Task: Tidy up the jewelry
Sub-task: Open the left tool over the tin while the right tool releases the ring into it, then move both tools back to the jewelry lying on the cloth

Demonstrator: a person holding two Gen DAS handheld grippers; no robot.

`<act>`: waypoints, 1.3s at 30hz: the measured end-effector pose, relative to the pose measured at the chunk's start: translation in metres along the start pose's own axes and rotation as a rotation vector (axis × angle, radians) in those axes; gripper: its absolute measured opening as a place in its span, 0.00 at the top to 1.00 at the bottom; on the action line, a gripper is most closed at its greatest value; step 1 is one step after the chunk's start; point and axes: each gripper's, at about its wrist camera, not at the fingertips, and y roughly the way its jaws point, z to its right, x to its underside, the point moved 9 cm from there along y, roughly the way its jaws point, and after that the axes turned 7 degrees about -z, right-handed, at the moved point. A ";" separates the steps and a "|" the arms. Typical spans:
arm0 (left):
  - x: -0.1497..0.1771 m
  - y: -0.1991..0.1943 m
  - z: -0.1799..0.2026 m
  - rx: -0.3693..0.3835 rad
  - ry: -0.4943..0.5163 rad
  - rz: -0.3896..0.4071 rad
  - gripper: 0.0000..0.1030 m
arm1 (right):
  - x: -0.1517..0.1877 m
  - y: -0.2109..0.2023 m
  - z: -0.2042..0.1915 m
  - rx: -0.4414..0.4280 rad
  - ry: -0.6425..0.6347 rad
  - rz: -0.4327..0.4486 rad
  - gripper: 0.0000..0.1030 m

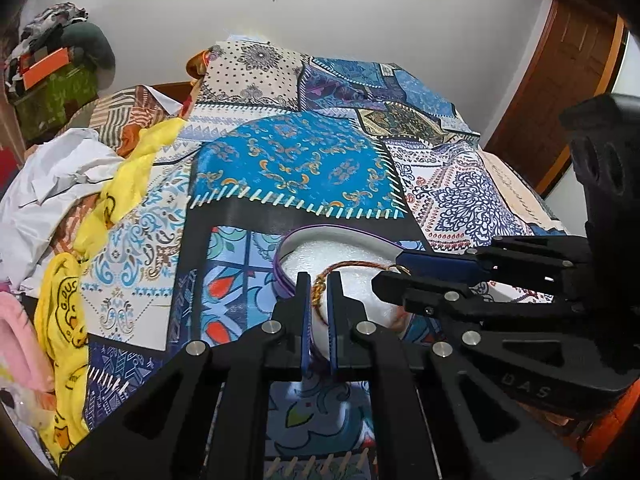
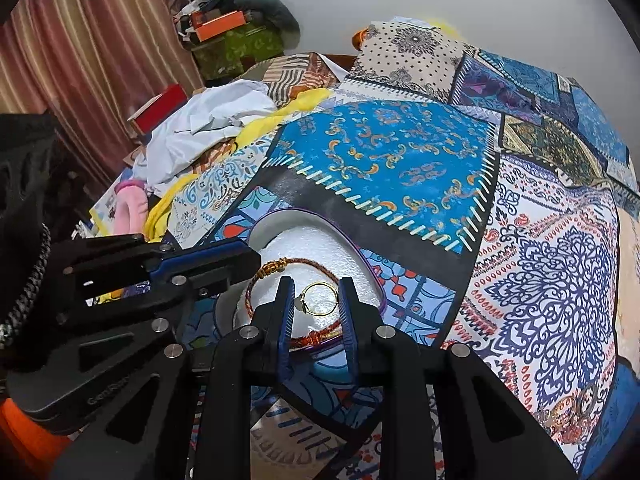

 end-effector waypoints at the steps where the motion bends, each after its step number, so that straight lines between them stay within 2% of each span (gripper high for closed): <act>1: 0.000 -0.002 -0.001 -0.003 -0.004 0.003 0.95 | 0.000 0.000 0.000 0.001 -0.001 0.002 0.80; 11: -0.001 -0.036 -0.012 -0.053 -0.030 0.055 0.93 | -0.006 -0.014 -0.002 0.013 0.005 0.033 0.78; 17: -0.004 -0.056 -0.008 -0.062 -0.032 0.090 0.90 | -0.009 -0.044 0.000 0.061 0.008 0.101 0.58; 18: -0.004 -0.061 -0.006 -0.066 -0.030 0.098 0.86 | -0.010 -0.049 0.001 0.070 0.010 0.113 0.56; 22: -0.008 -0.078 0.003 -0.076 -0.020 0.135 0.68 | -0.009 -0.072 0.009 0.094 0.027 0.164 0.55; 26: -0.012 -0.092 0.016 -0.073 -0.011 0.166 0.60 | -0.005 -0.099 0.019 0.117 0.050 0.215 0.55; 28: -0.014 -0.098 0.023 -0.070 -0.006 0.179 0.53 | -0.003 -0.110 0.024 0.128 0.059 0.237 0.53; 31: -0.017 -0.108 0.037 -0.071 0.007 0.200 0.50 | 0.001 -0.130 0.034 0.160 0.082 0.281 0.46; 39: -0.025 -0.119 0.072 -0.054 0.045 0.229 0.46 | 0.014 -0.168 0.056 0.215 0.122 0.351 0.40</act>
